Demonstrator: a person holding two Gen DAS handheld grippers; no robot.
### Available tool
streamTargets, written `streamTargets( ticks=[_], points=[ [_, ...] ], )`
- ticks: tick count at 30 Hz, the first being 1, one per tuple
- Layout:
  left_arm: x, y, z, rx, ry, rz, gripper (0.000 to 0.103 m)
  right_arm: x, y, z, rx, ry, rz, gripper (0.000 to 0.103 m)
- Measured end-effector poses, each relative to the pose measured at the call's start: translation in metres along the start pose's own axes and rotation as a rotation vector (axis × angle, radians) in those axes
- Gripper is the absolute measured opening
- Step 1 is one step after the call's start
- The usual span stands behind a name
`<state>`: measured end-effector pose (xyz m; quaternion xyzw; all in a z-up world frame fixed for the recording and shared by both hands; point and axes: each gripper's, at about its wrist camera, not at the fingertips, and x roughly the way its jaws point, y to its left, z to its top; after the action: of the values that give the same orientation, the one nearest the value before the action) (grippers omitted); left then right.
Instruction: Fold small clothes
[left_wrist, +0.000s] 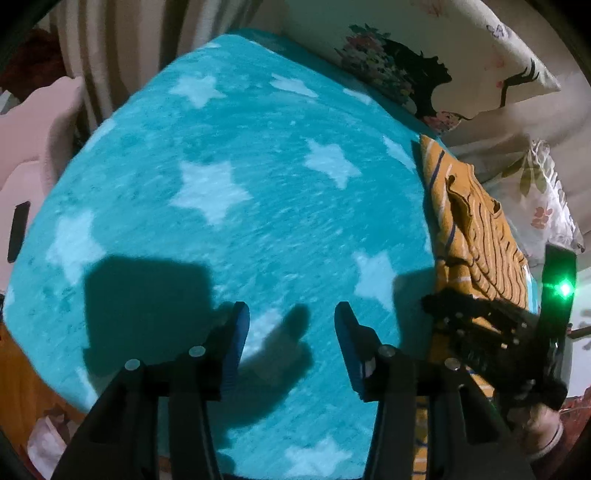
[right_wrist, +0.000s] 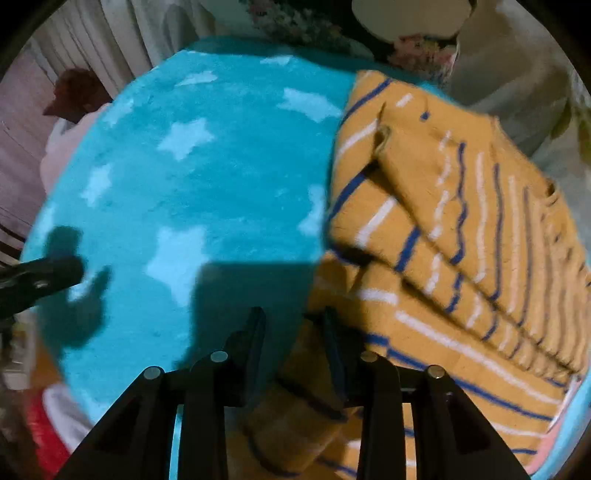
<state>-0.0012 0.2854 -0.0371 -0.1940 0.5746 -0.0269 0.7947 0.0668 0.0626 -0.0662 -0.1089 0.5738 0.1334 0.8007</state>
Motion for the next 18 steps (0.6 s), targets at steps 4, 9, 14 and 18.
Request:
streamTargets(
  ticks=[4,9,14,18],
  points=[
    [-0.002,0.012,-0.002,-0.038,-0.002,-0.025,0.048,0.002,0.001,-0.001,-0.033,0.014,-0.053,0.023],
    [-0.002,0.023,-0.004,-0.076,-0.004,-0.04,0.048,0.007,-0.019,0.007,0.112,0.004,0.052,0.005],
    [-0.003,0.024,-0.007,-0.075,-0.011,-0.045,0.048,0.014,-0.038,0.014,0.273,0.026,0.315,0.004],
    [-0.003,0.015,-0.012,-0.071,-0.013,-0.048,0.048,0.025,-0.016,0.03,0.236,0.035,0.385,0.005]
  ],
)
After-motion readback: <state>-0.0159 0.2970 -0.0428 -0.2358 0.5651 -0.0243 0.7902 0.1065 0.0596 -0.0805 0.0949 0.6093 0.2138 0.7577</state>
